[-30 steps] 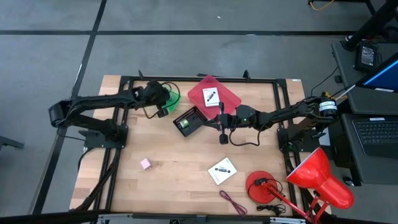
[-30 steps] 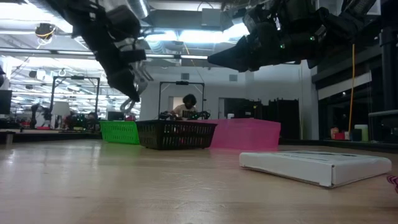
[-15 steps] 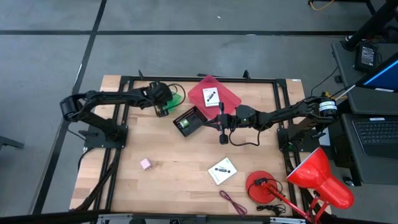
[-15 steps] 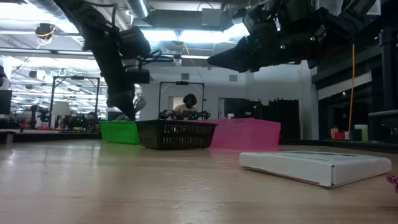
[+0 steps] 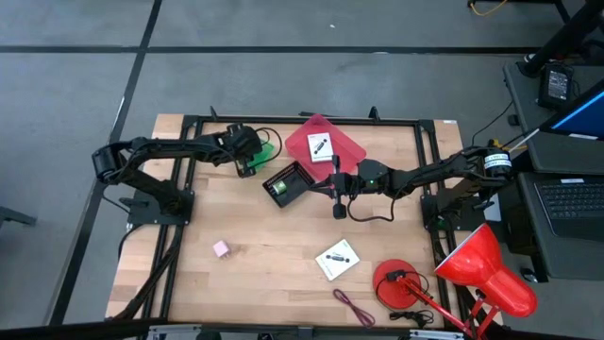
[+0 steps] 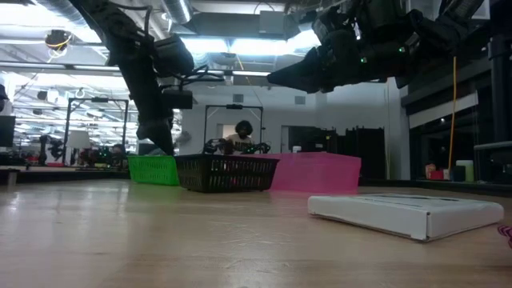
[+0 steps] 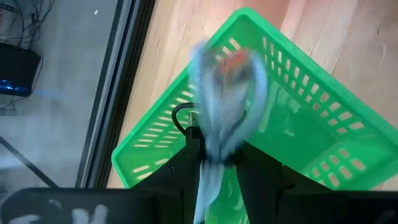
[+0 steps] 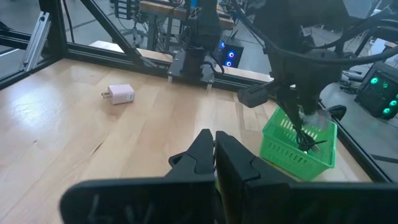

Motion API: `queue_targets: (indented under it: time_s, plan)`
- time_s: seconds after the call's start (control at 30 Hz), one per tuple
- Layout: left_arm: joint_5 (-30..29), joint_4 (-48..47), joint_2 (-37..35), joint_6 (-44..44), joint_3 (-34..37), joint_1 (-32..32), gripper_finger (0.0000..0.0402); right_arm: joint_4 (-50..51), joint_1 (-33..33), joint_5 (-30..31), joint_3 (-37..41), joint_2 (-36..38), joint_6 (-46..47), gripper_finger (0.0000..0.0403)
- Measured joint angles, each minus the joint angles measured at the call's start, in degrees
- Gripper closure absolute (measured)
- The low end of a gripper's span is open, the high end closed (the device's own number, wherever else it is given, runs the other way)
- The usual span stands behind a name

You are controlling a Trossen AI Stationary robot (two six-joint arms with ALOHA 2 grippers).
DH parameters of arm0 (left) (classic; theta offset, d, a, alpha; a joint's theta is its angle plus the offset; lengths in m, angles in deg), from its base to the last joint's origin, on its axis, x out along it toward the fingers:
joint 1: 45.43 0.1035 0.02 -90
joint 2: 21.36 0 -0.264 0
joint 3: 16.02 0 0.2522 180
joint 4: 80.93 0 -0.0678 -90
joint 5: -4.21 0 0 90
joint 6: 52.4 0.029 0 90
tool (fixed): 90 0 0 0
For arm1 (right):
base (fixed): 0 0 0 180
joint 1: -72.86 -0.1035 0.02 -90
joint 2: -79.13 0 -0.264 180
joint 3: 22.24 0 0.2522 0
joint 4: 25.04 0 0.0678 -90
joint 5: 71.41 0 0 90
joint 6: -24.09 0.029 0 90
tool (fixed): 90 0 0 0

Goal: Pick and place items into bin
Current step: Put the blue charger cable into the green bin, then put the pink charger adapter into the black bin

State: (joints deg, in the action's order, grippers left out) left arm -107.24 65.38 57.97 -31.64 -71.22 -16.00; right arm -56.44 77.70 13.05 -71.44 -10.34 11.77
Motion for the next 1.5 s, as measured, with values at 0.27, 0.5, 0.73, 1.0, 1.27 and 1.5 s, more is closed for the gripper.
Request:
queue_targets:
  time_s: [0.27, 0.5, 0.73, 1.0, 1.27, 1.5]
  plan:
    - [0.02, 0.47, -0.02, 0.0, 0.0, -0.01, 0.0306, 0.02, 0.0, 0.0, 0.0, 0.0, 0.0, 0.0403]
    - [0.78, 0.43, -0.97, -0.01, 0.0, -0.6, 0.0305, 0.04, 0.0, 0.0, 0.0, 0.0, 0.0, 0.0402]
    - [1.77, 0.36, -8.24, -0.02, 0.0, -4.99, 0.032, 0.98, 0.02, 0.0, -0.02, 0.0, 0.0, 0.0402]
    - [1.99, -0.53, -17.43, -2.88, 0.0, -11.18, 0.0344, 0.98, 0.0, 0.0, -0.03, 0.0, 0.0, 0.0402]
    - [5.69, -6.71, -21.31, -7.37, 0.0, -18.62, 0.0365, 0.96, 0.0, 0.0, -0.03, 0.0, 0.01, 0.0402]
    - [4.61, -14.54, -21.29, -16.18, 0.0, -26.45, 0.0399, 0.96, 0.0, -0.01, -0.03, 0.0, 0.01, 0.0402]
